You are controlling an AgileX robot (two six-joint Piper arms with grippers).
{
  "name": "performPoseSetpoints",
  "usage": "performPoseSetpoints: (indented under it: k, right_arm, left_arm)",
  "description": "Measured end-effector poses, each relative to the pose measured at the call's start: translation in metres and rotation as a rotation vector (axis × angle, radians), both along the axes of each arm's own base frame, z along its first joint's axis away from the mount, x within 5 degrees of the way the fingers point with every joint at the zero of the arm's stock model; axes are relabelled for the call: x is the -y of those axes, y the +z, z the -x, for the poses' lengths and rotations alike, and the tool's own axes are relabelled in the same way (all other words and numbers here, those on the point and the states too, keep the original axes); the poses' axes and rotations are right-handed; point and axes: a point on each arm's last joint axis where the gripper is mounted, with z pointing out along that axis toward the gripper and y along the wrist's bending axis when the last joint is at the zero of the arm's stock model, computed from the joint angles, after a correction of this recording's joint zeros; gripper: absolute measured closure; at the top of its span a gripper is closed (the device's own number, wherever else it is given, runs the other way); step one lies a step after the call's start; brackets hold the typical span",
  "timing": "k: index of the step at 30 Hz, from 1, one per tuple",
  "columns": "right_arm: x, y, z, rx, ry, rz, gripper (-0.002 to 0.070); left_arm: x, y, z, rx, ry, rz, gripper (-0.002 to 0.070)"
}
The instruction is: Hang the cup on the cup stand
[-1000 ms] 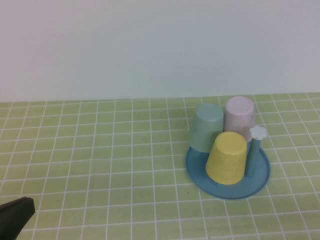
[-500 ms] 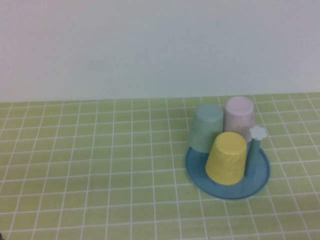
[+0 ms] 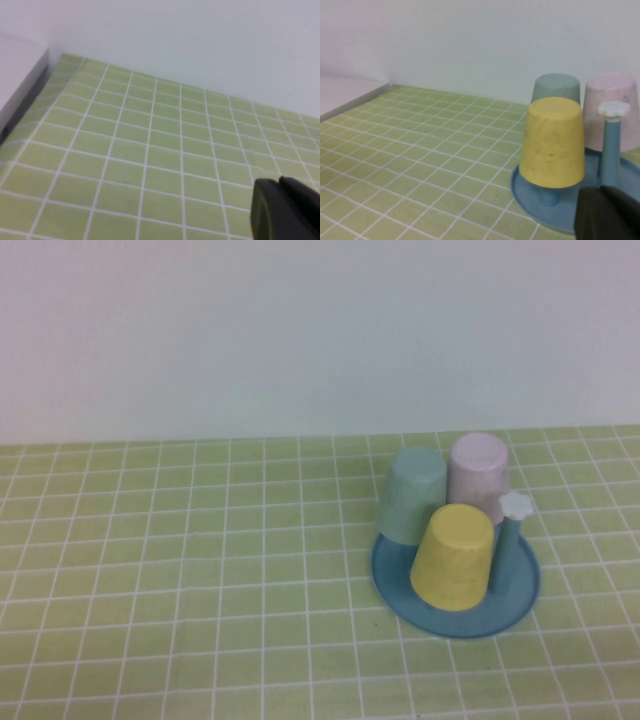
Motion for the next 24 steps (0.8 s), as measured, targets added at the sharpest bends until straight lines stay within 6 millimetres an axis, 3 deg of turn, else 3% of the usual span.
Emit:
performPoseSetpoints:
  k: [4,8,24]
  right_arm:
    - [0.000,0.000,0.000,0.000,0.000,0.000,0.0678]
    - [0.000,0.000,0.000,0.000,0.000,0.000,0.0678]
    - [0.000,0.000,0.000,0.000,0.000,0.000,0.0678]
  left_arm:
    - [0.000,-0.018,0.003,0.017,-0.021,-0.136,0.0676]
    - [0.000,-0.021,0.005,-0.007,-0.055,-0.262,0.0676]
    - [0.008,-0.027,0.007,-0.047,-0.201,-0.299,0.0676]
